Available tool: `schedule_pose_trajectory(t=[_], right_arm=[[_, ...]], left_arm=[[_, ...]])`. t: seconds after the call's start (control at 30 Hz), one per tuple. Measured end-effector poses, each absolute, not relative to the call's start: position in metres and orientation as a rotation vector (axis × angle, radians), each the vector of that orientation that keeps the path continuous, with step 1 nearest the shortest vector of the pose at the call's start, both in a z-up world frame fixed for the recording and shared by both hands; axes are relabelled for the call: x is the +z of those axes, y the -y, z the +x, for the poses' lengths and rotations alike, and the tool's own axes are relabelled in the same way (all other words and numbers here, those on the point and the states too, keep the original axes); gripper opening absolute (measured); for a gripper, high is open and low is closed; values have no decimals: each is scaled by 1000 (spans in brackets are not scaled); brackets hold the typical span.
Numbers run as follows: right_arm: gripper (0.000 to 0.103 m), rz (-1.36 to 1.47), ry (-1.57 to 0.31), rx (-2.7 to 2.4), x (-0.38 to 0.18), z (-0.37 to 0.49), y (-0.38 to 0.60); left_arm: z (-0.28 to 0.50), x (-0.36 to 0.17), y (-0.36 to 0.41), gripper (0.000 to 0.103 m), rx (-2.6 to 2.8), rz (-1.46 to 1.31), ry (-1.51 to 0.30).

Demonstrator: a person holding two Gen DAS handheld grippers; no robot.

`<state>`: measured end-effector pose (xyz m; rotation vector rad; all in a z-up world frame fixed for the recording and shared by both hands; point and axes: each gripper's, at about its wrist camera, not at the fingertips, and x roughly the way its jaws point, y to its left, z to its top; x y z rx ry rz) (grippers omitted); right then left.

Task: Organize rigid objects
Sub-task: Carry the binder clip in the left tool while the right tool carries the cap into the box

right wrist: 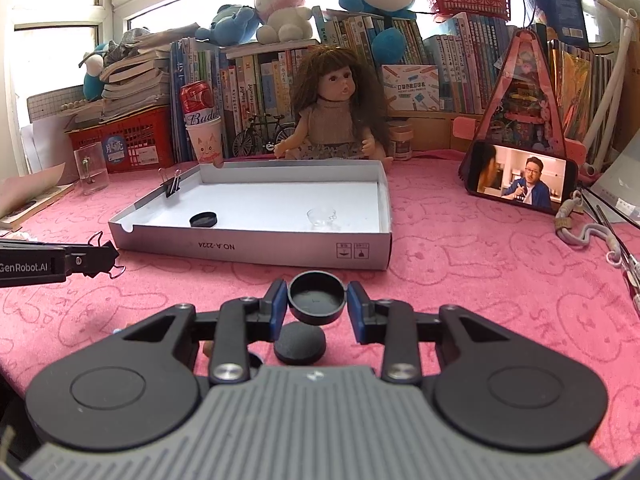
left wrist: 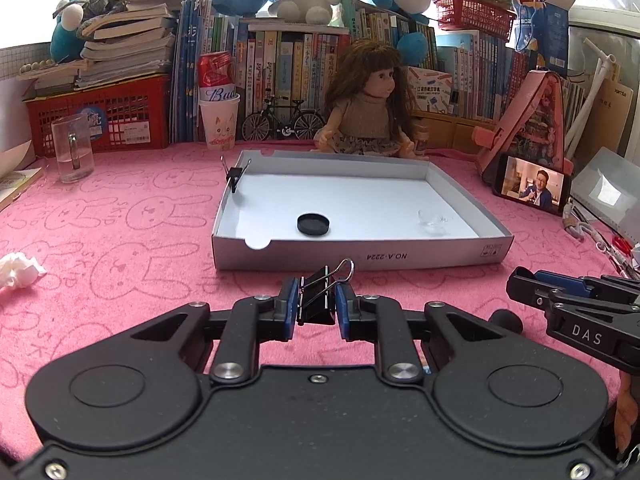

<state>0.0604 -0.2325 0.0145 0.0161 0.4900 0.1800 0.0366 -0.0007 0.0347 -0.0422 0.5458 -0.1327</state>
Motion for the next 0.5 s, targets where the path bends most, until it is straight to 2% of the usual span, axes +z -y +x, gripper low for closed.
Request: schedule_pose_trajectory(t=[0.5], right_arm=[[38,70,-540,154,34,100,235]], left_arm=[[79,62,6,19,-148,-73,-505]])
